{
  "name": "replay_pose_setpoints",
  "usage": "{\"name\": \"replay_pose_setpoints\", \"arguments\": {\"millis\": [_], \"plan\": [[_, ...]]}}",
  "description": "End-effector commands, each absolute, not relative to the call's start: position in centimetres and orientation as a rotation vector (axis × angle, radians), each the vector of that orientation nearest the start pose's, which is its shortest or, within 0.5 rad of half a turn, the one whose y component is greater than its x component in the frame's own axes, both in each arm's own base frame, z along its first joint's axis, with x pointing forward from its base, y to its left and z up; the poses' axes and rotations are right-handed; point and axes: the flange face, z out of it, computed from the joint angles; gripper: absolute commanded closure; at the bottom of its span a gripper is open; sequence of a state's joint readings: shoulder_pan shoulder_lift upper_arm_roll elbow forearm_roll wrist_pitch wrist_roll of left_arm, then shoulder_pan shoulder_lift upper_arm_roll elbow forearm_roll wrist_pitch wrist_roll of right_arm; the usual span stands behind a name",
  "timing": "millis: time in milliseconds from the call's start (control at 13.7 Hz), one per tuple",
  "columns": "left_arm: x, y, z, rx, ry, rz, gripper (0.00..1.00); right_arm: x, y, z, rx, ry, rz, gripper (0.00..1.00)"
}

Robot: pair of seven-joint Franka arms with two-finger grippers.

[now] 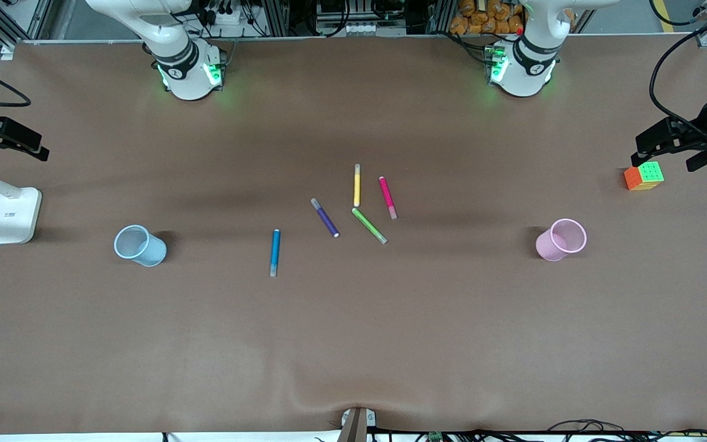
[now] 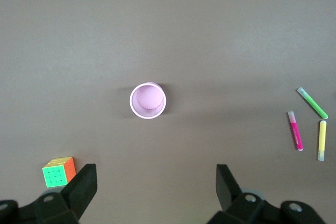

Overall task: Place pink and blue markers in matching cups
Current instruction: 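Move the left gripper from the pink cup toward the pink marker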

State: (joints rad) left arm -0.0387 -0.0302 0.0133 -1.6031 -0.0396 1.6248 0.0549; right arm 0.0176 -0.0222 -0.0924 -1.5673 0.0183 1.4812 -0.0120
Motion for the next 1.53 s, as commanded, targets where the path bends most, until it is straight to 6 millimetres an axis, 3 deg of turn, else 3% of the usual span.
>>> {"name": "replay_pose_setpoints", "arguments": {"millis": [0, 218, 655, 801, 1092, 1456], "plan": [[54.8, -1.7, 63.6, -3.164, 0.150, -0.076, 0.00, 53.2, -3.8, 63.3, -3.107, 0.083, 0.098, 0.00], [55.0, -1.8, 63.3, -3.165, 0.148, -0.066, 0.00, 53.2, -3.8, 63.4, -3.106, 0.083, 0.098, 0.00], [56.6, -3.5, 59.6, -3.179, 0.187, 0.046, 0.00, 53.2, -3.6, 63.3, -3.107, 0.078, 0.101, 0.00], [57.6, -6.1, 56.9, -3.169, 0.273, 0.118, 0.00, 53.2, -3.6, 63.3, -3.107, 0.078, 0.101, 0.00], [58.5, -11.2, 53.5, -3.171, 0.380, 0.191, 0.00, 53.2, -3.6, 63.5, -3.107, 0.078, 0.091, 0.00], [59.4, -17.8, 49.2, -3.238, 0.210, 0.225, 0.00, 53.3, -3.6, 63.3, -3.107, 0.078, 0.096, 0.00]]}}
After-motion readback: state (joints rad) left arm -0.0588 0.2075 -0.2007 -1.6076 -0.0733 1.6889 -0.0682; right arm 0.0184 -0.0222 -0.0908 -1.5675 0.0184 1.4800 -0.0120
